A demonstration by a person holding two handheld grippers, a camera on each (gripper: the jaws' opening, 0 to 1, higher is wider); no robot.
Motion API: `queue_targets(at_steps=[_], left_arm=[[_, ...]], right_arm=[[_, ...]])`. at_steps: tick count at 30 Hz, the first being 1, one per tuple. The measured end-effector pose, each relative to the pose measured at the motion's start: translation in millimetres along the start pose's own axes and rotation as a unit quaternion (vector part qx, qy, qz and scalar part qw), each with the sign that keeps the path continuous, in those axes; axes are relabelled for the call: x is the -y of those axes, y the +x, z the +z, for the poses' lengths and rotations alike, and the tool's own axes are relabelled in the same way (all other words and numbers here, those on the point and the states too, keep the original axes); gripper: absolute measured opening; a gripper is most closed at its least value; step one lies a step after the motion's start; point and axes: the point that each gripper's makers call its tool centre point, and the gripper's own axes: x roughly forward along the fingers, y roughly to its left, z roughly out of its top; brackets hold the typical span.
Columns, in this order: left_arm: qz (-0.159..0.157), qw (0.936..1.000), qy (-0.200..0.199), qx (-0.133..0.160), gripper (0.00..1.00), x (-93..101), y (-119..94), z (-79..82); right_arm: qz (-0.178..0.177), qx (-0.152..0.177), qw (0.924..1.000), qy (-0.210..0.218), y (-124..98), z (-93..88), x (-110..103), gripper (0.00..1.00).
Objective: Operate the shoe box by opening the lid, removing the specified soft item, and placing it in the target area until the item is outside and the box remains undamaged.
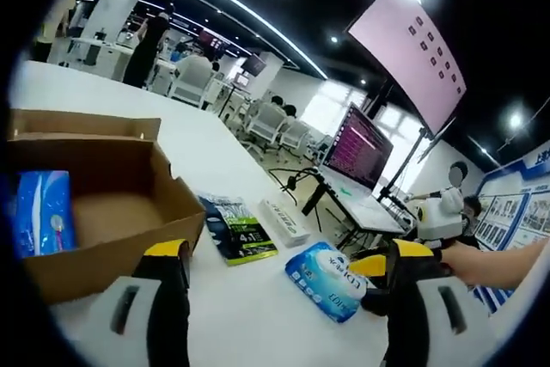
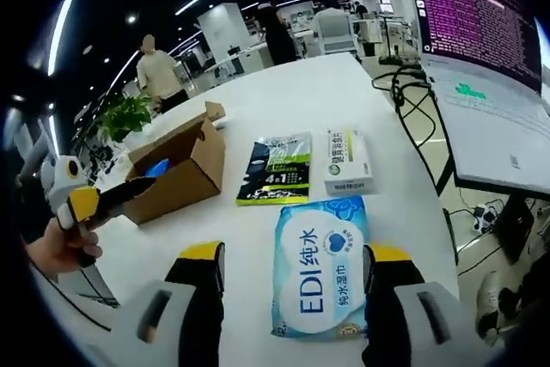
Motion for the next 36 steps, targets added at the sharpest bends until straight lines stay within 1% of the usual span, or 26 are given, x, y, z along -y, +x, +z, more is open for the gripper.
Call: queue_targets(at_steps=[3,4,6,7,8,10,14,16,18,21,24,26,28,31,32,36], left_arm=[[0.015,0.9999,0.000,0.005,0.99,-9.8,-9,4.0],[0.020,0.9998,-0.001,0.007,0.99,-13.0,-12,4.6],[0.037,0.9993,-0.005,0.002,0.99,-20.8,-19,3.4],[0.043,0.9990,-0.007,0.005,0.99,-23.5,-23,4.1],[0.057,0.9983,-0.005,0.011,0.99,-28.8,-28,5.5],[0.072,0.9972,-0.011,0.016,0.99,-35.0,-35,5.3],[0.087,0.9959,-0.019,0.020,0.99,-45.8,-43,7.3],[0.095,0.9952,-0.018,0.015,0.99,-49.5,-47,8.2],[0.104,0.9941,-0.016,0.022,0.99,-53.2,-54,14.0],[0.123,0.9917,-0.015,0.036,0.99,-60.7,-64,22.4],[0.134,0.9900,-0.014,0.040,0.99,-68.7,-70,25.9],[0.144,0.9889,-0.013,0.033,0.99,-75.0,-73,26.1],[0.153,0.9874,-0.015,0.039,0.99,-79.7,-77,30.3],[0.163,0.9855,-0.014,0.047,0.99,-84.6,-82,35.2],[0.168,0.9848,-0.011,0.045,0.99,-86.6,-83,35.0],[0.182,0.9824,-0.013,0.041,0.99,-92.2,-91,37.4]], right_arm=[[0.003,0.004,1.0000,-0.005,1,6.4,-6,0.64],[0.003,0.009,1.0000,-0.003,0,9.2,-8,0.64],[0.006,0.008,0.9999,0.012,-2,9.8,-14,0.63],[0.009,0.010,0.9998,0.012,-2,10.4,-16,0.63],[0.013,0.009,0.9998,0.010,-2,10.9,-21,0.63],[0.018,0.001,0.9998,-0.007,-1,10.4,-29,0.63],[0.020,0.003,0.9998,-0.008,-2,16.9,-35,0.63],[0.023,0.003,0.9997,0.006,-3,20.2,-41,0.63],[0.033,-0.001,0.9994,0.007,-1,24.0,-53,0.64],[0.043,-0.002,0.9988,-0.022,2,33.1,-70,0.64],[0.052,0.007,0.9984,-0.023,4,48.6,-85,0.65],[0.058,0.010,0.9979,-0.026,6,56.6,-96,0.65],[0.067,0.011,0.9971,-0.036,8,62.7,-108,0.66],[0.077,0.007,0.9956,-0.053,11,66.3,-124,0.69],[0.078,0.005,0.9953,-0.056,12,66.8,-128,0.70],[0.088,0.000,0.9946,-0.055,17,71.1,-147,0.72]])
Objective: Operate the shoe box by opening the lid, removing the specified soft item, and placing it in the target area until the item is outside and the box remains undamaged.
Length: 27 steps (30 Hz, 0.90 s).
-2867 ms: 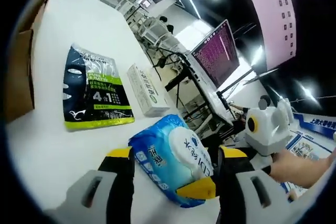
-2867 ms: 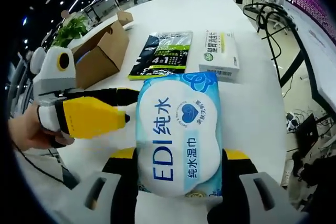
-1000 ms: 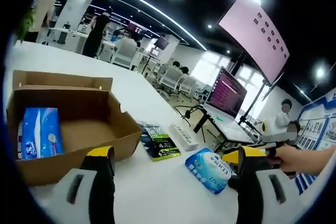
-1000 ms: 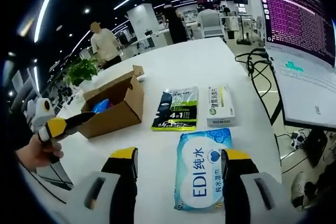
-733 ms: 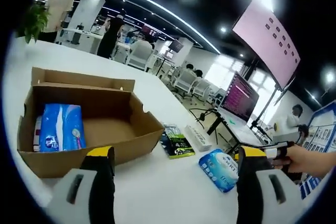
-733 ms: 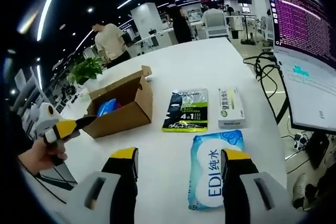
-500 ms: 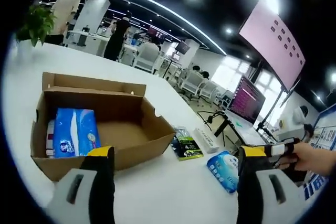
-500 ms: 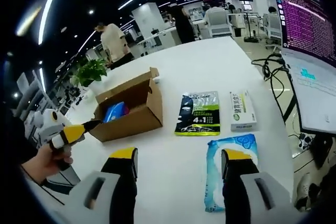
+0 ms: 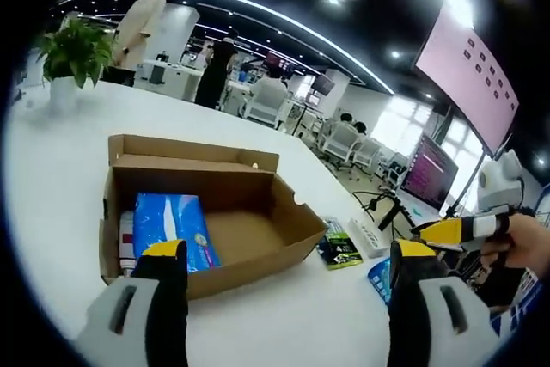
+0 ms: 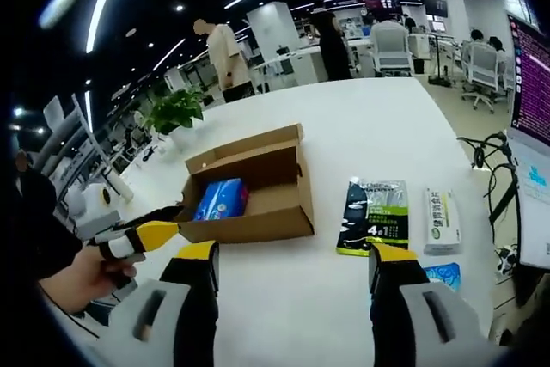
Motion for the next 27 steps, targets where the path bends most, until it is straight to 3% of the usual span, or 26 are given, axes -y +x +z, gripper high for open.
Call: queue_targets(at_steps=[6,15,27], left_arm=[[0.009,0.9998,-0.014,-0.006,0.99,-8.0,-1,1.1],[0.046,0.9985,0.017,-0.024,0.98,-16.2,10,4.4],[0.117,0.9918,0.022,-0.048,0.97,-51.2,26,4.6]], right_arm=[[0.010,-0.012,0.9998,-0.014,12,7.3,-21,0.77],[0.050,-0.009,0.9987,0.007,19,19.1,-48,0.75],[0.031,-0.003,0.9994,0.012,7,22.6,-28,0.74]])
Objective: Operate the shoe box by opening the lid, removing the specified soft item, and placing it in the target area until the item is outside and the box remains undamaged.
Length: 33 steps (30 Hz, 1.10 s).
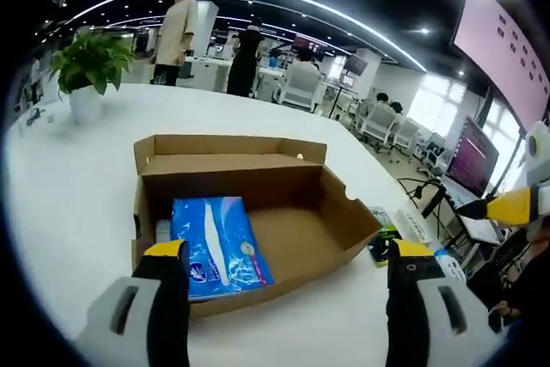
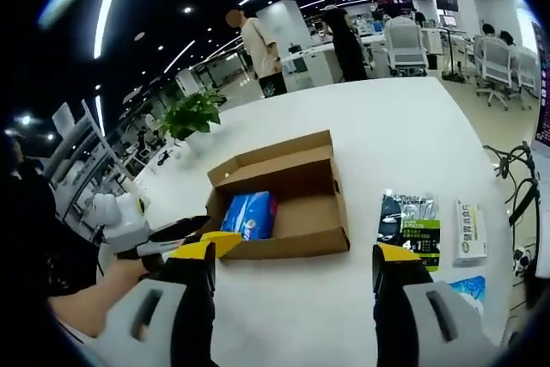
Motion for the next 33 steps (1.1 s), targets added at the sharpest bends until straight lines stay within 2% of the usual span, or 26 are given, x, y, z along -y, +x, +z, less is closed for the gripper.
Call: queue_targets(at_steps=[3,4,6,11,13,14,20,23,26,33], left_arm=[[0.036,0.9990,-0.015,-0.024,0.99,-12.8,5,-3.9],[0.040,0.9990,-0.011,-0.018,0.99,-14.0,8,0.3],[0.060,0.9978,0.001,-0.028,0.99,-19.5,12,0.7],[0.081,0.9958,0.003,-0.043,0.98,-27.2,21,1.9],[0.083,0.9952,0.004,-0.051,0.97,-29.9,27,-0.4],[0.085,0.9944,-0.001,-0.064,0.96,-31.7,30,-5.8],[0.098,0.9904,-0.007,-0.097,0.93,-40.2,42,-24.7],[0.099,0.9866,-0.021,-0.128,0.93,-42.0,48,-41.0],[0.103,0.9869,-0.020,-0.123,0.94,-43.8,53,-39.0],[0.110,0.9841,-0.018,-0.138,0.99,-49.2,66,-44.5]], right_arm=[[-0.003,-0.001,1.0000,0.003,-2,-1.8,5,0.74],[-0.003,-0.002,1.0000,0.004,-3,-2.3,6,0.74],[-0.005,-0.002,0.9999,0.010,-5,-2.6,10,0.74],[-0.006,-0.002,0.9997,0.021,-6,-4.2,18,0.73],[-0.007,0.000,0.9996,0.026,-8,-4.9,20,0.73],[-0.008,0.000,0.9996,0.029,-8,-5.8,21,0.73],[-0.010,-0.009,0.9990,0.043,-7,-17.5,29,0.73],[-0.010,-0.010,0.9986,0.051,-6,-20.0,32,0.72],[-0.011,-0.009,0.9983,0.057,-6,-20.5,34,0.72],[-0.014,-0.013,0.9974,0.069,-3,-26.0,40,0.72]])
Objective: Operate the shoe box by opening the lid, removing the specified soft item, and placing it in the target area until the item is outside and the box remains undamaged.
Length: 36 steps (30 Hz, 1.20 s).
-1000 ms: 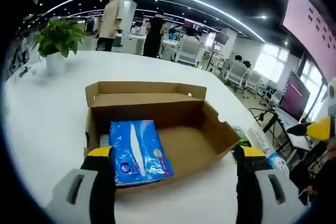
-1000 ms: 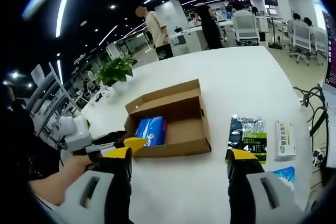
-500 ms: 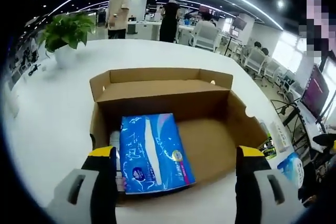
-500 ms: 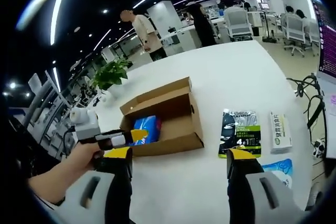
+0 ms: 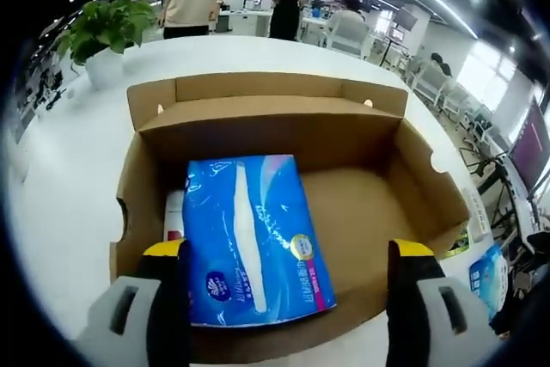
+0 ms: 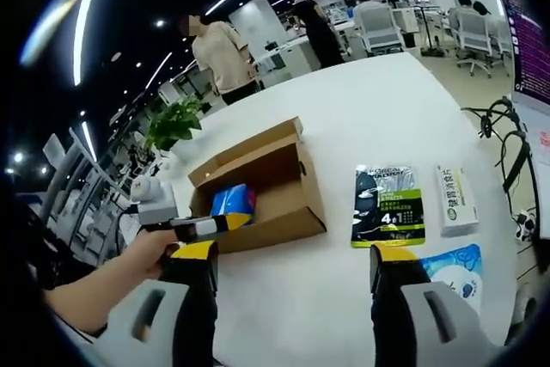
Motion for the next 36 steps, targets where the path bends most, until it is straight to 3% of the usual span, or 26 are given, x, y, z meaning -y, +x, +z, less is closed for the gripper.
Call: queue_targets(at_steps=[3,4,10,12,15,17,20,23,26,27,29,31,36], left_arm=[[0.004,0.9999,-0.003,-0.014,0.98,-3.5,6,-4.1],[0.013,0.9997,0.017,-0.007,0.97,-4.6,5,-2.1],[0.004,0.9999,0.012,-0.007,0.95,-0.9,11,4.5],[-0.011,0.9999,-0.006,-0.011,0.90,2.9,12,2.1],[-0.028,0.9996,0.001,-0.008,0.83,9.3,10,1.3],[-0.044,0.9990,0.001,-0.002,0.73,13.4,9,2.0],[-0.074,0.9961,-0.042,-0.023,0.65,21.2,11,-5.3],[-0.060,0.9972,-0.038,-0.021,0.72,18.7,16,-1.4],[-0.042,0.9973,-0.060,-0.007,0.94,21.5,19,10.2],[-0.041,0.9971,-0.063,-0.006,0.97,23.8,20,12.2],[-0.038,0.9966,-0.073,0.002,0.99,28.1,28,16.0],[-0.028,0.9967,-0.073,-0.021,0.99,29.8,37,6.8],[-0.006,0.9961,-0.082,-0.032,0.94,26.6,42,1.0]], right_arm=[[-0.001,-0.004,1.0000,0.002,3,-1.7,3,0.71],[-0.001,-0.006,1.0000,0.003,4,-2.0,4,0.71],[0.000,-0.011,0.9999,0.010,11,-0.9,6,0.70],[0.003,-0.012,0.9999,0.012,14,0.1,5,0.70],[0.009,-0.014,0.9998,0.013,19,1.5,2,0.69],[0.013,-0.016,0.9997,0.015,22,2.0,1,0.69],[0.015,-0.019,0.9996,0.015,24,2.1,1,0.69],[0.015,-0.023,0.9995,0.015,25,2.1,3,0.69],[0.013,-0.024,0.9995,0.016,25,3.4,5,0.69],[0.012,-0.024,0.9995,0.016,26,3.8,6,0.69],[0.011,-0.025,0.9995,0.016,26,4.5,8,0.69],[0.010,-0.024,0.9995,0.018,25,5.4,9,0.69],[0.005,-0.024,0.9995,0.021,23,5.7,15,0.68]])
